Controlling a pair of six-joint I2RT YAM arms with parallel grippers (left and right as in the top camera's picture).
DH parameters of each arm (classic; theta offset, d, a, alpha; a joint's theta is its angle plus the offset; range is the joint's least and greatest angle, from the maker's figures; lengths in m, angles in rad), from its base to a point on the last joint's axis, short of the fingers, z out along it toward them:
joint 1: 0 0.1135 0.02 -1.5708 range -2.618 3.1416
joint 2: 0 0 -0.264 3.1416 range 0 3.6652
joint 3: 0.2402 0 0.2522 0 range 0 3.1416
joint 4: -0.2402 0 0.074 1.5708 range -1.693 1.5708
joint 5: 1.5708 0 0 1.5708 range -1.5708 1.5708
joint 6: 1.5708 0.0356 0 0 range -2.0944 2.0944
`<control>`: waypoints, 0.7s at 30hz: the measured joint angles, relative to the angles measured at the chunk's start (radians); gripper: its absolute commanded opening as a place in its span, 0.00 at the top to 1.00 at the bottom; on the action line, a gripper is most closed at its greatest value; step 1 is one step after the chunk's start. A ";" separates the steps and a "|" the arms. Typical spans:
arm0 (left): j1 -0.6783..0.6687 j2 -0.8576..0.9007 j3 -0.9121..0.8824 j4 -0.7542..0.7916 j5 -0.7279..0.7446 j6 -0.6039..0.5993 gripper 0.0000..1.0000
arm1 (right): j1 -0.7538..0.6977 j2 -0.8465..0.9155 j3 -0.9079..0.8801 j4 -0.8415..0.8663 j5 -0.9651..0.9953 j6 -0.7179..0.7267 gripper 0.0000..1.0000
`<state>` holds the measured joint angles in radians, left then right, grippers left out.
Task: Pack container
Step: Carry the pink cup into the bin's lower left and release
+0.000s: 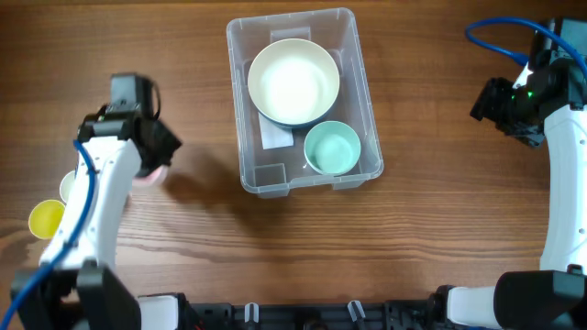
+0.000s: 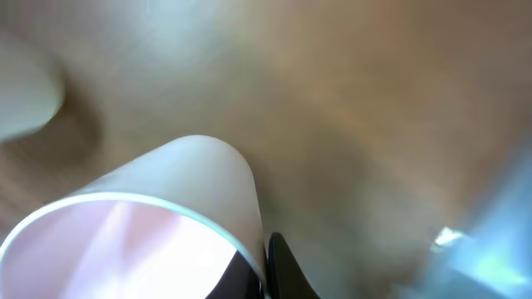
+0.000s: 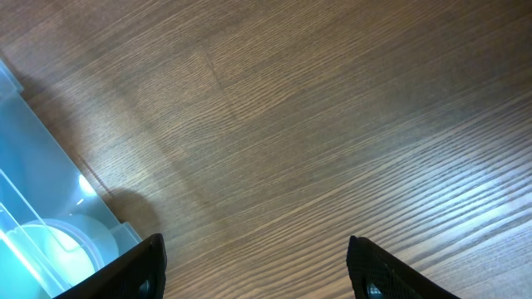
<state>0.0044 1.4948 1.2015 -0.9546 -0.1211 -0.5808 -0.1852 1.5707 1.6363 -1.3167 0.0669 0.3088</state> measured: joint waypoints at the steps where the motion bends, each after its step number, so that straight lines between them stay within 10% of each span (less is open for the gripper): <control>1: -0.040 -0.021 0.049 -0.012 0.003 0.000 0.96 | 0.000 0.000 0.000 0.000 0.000 0.000 0.30; 10: -0.571 -0.045 0.346 -0.029 -0.018 -0.013 0.96 | 0.000 0.000 0.000 0.000 -0.024 0.000 0.29; 21: -0.668 0.370 0.351 -0.072 -0.023 -0.024 0.96 | 0.000 0.000 0.000 0.000 -0.034 -0.004 0.29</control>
<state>-0.6632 1.8648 1.5524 -1.0271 -0.1444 -0.6044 -0.1852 1.5707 1.6360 -1.3163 0.0326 0.3050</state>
